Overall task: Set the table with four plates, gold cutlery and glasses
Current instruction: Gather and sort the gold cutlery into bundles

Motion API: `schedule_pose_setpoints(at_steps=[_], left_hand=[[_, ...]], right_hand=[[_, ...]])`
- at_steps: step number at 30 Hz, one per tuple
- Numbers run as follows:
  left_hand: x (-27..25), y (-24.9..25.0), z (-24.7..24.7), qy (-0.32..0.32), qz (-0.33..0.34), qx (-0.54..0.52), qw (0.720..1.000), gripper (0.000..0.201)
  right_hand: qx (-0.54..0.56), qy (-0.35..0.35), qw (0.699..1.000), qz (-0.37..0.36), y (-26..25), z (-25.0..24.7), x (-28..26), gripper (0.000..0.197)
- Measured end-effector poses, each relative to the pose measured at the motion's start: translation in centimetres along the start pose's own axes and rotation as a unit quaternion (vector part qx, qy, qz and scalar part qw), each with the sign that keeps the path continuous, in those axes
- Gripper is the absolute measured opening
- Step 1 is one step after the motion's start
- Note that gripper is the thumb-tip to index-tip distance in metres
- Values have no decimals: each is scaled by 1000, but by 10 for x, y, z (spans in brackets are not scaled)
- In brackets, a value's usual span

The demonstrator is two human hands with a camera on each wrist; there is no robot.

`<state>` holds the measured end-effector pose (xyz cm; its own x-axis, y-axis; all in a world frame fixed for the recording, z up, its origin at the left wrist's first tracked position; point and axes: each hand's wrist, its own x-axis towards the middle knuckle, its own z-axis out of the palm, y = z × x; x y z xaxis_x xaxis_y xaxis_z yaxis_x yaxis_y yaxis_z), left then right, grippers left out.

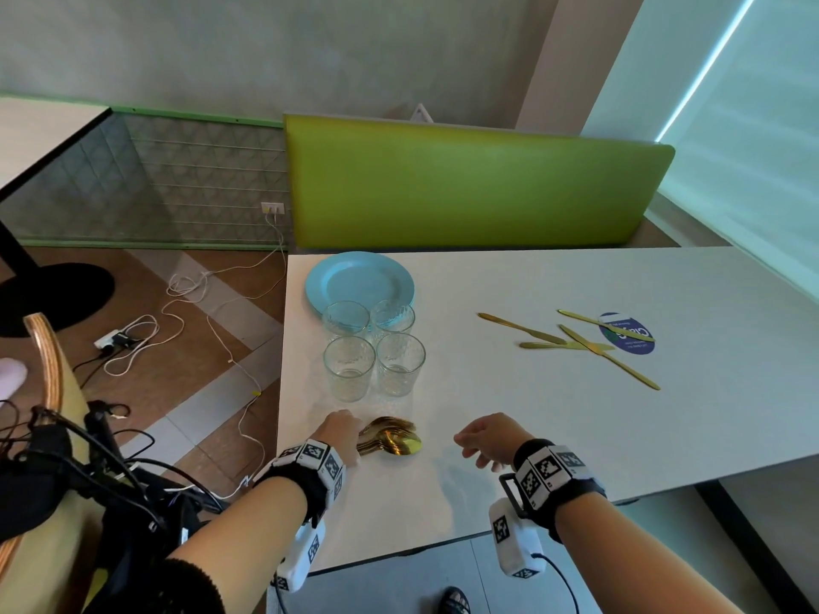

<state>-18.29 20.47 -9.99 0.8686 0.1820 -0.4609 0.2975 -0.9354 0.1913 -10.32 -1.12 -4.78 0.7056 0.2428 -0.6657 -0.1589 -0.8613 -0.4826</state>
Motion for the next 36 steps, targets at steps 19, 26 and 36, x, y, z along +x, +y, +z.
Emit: schedule_pose_setpoints(at_steps=[19, 26, 36], left_hand=[[-5, 42, -27, 31, -8, 52, 998, 40], [13, 118, -61, 69, 107, 27, 992, 36], [111, 220, -119, 14, 135, -131, 982, 17]], right_hand=[[-34, 36, 999, -6, 0, -33, -5, 28], [-32, 70, 997, 2, 14, -82, 3, 14], [-119, 150, 980, 59, 67, -196, 73, 21]])
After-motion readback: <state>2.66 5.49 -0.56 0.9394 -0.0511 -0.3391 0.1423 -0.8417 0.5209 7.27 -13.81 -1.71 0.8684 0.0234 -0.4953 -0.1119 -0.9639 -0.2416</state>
